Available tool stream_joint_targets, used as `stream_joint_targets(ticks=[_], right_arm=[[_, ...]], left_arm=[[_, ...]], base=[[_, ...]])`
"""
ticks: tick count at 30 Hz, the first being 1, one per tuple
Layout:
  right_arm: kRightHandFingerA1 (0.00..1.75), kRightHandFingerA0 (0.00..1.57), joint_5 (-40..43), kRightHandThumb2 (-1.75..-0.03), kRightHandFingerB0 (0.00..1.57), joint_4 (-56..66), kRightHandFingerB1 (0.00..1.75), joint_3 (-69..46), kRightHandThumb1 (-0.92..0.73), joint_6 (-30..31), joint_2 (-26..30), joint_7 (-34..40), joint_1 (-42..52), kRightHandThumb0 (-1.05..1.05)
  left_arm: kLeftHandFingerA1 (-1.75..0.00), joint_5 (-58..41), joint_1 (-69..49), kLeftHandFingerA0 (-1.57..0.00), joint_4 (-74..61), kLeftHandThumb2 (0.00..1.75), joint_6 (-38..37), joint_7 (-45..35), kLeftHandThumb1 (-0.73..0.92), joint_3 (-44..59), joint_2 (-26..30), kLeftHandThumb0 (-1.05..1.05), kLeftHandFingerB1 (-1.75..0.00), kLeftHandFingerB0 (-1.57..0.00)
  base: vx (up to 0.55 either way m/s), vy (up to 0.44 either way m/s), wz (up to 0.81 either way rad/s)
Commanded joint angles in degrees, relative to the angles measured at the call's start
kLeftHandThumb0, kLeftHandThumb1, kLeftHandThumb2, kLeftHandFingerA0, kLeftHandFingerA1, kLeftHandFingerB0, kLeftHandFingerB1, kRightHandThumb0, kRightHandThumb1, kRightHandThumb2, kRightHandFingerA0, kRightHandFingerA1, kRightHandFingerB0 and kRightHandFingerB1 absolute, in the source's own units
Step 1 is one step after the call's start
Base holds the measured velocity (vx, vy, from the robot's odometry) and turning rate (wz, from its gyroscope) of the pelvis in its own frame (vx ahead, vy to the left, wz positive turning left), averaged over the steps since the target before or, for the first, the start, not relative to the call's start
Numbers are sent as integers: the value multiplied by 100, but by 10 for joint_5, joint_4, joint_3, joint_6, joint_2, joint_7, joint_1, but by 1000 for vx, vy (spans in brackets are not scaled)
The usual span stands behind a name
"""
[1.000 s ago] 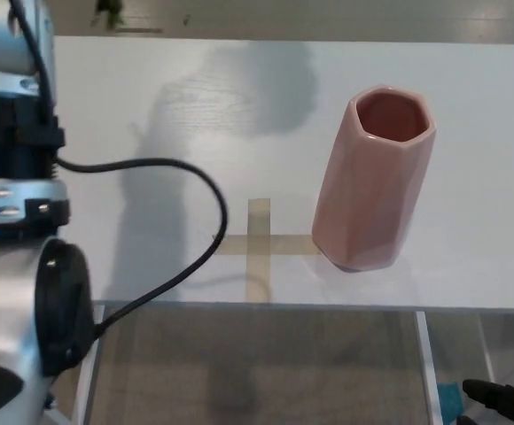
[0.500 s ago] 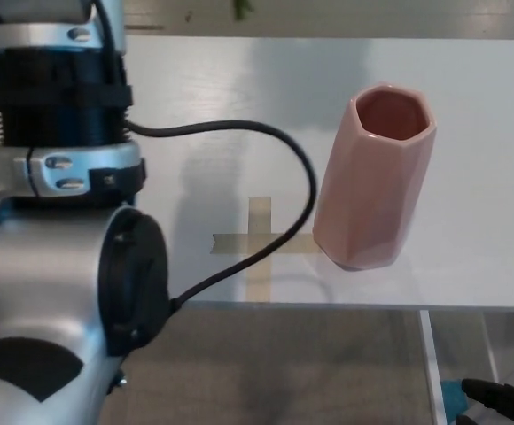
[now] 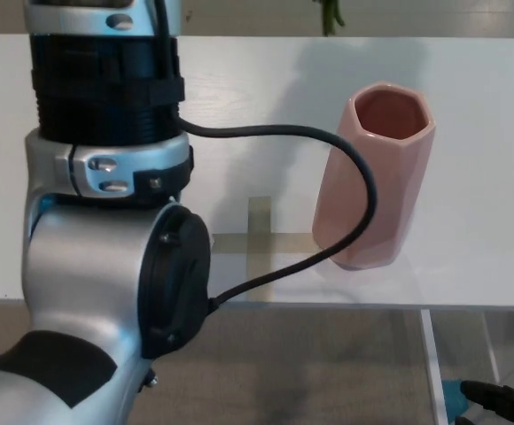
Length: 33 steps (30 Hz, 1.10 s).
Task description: Use the left hand to pick up the rose and then lift and insert it into the pink vase.
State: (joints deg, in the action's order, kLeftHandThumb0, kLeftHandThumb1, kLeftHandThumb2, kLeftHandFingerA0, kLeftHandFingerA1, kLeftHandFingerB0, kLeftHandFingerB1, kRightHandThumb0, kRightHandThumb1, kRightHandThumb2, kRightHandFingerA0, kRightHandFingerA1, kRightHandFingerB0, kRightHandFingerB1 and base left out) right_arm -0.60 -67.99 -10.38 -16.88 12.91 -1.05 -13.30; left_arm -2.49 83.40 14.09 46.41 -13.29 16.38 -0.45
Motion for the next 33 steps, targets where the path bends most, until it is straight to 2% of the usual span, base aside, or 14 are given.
stream_joint_targets(ticks=[1,10,11,18,19,20,25,26,33], right_arm=[[52,65,3,-57,57,-1,48,1,-60,-2,5,-6,10,-20],[52,65,2,-57,57,-1,48,2,-60,0,5,-7,8,-20],[52,65,3,-57,57,-1,48,1,-60,0,5,-9,8,-20],[52,65,7,-57,57,-3,48,-2,-60,3,5,-12,6,-20],[52,65,7,-57,57,-3,48,-2,-60,3,5,-12,4,-20],[52,65,7,-57,57,-3,48,-2,-60,3,5,-13,5,-20],[52,65,8,-57,57,-2,48,-2,-60,2,4,-13,6,-20],[52,65,7,-57,57,1,48,-1,-60,2,4,-13,6,-19],[52,65,5,-57,57,0,48,1,-60,4,6,-14,4,-18]], left_arm=[[-147,-37,16,-106,-12,63,35,23,77,-14,-8,-20,-62,-84],[-148,-57,6,-103,-32,62,44,31,77,-34,-11,-20,-61,-82],[-148,-58,5,-103,-36,62,46,31,77,-39,-13,-20,-72,-84],[-146,-74,0,-102,-49,62,63,45,77,-51,-27,-19,-64,-82],[-148,-77,-1,-100,-42,62,55,42,77,-52,-30,-19,-67,-82],[-150,-79,-3,-99,-40,64,51,38,76,-56,-29,-19,-81,-82],[-150,-85,-6,-99,-37,64,45,34,76,-63,-24,-19,-81,-82],[-151,-88,-18,-98,-44,70,39,31,74,-68,-26,-17,-88,-77],[-151,-98,-32,-99,-59,68,54,47,77,-67,-31,-18,-77,-78]], base=[[0,0,0],[0,0,0],[0,0,0],[0,0,0],[0,0,0],[0,0,0],[0,0,0],[0,0,0],[0,0,0]])
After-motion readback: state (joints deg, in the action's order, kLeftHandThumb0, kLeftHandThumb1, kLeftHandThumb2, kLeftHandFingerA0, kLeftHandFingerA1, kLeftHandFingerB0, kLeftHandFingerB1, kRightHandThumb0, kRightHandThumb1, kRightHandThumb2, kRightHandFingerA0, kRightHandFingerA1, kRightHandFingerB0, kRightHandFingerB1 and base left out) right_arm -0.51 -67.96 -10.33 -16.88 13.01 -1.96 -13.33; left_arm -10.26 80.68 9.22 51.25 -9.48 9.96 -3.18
